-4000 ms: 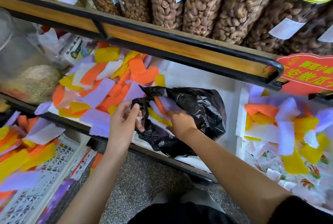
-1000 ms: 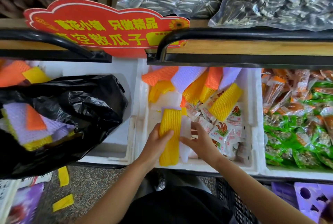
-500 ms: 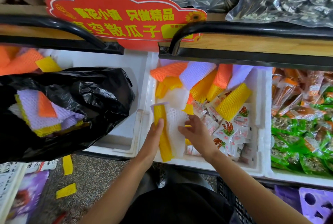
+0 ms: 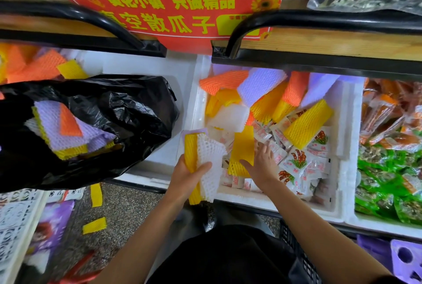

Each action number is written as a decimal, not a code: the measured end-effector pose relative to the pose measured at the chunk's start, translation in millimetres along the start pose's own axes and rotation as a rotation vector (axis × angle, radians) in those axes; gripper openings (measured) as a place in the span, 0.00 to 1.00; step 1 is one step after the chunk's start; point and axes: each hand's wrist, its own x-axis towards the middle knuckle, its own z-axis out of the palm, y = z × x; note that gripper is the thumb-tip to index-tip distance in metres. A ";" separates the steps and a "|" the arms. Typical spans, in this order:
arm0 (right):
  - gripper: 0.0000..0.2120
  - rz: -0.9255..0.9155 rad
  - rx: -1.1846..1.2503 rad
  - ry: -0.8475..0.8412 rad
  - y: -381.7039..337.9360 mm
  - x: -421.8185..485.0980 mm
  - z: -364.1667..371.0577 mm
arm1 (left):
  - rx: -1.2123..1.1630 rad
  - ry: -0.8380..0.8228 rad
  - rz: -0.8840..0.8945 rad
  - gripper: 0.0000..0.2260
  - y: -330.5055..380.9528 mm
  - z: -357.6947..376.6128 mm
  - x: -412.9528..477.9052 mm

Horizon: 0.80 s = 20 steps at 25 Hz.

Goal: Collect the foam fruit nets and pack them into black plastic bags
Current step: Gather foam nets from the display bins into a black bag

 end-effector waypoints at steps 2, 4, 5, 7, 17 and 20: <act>0.36 -0.026 0.028 0.071 -2.6 5.6 8.4 | 0.002 -0.002 -0.009 0.19 -4.7 -3.2 0.3; 0.28 -0.072 0.146 0.122 -7.0 8.9 10.2 | -0.002 0.000 -0.015 0.18 -6.9 -5.7 1.3; 0.25 -0.066 0.251 0.126 -9.6 8.6 7.9 | -0.006 0.005 -0.015 0.18 -7.3 -6.3 2.2; 0.20 -0.016 0.492 0.144 -15.4 2.4 0.4 | 0.018 0.042 0.002 0.17 -8.9 -6.2 5.4; 0.17 -0.349 0.668 0.346 -9.1 -72.4 -47.4 | 0.053 -0.061 0.066 0.05 14.7 37.6 4.1; 0.18 -0.334 0.756 0.259 -9.1 -74.4 -43.2 | -0.041 -0.121 0.014 0.04 18.7 54.2 4.4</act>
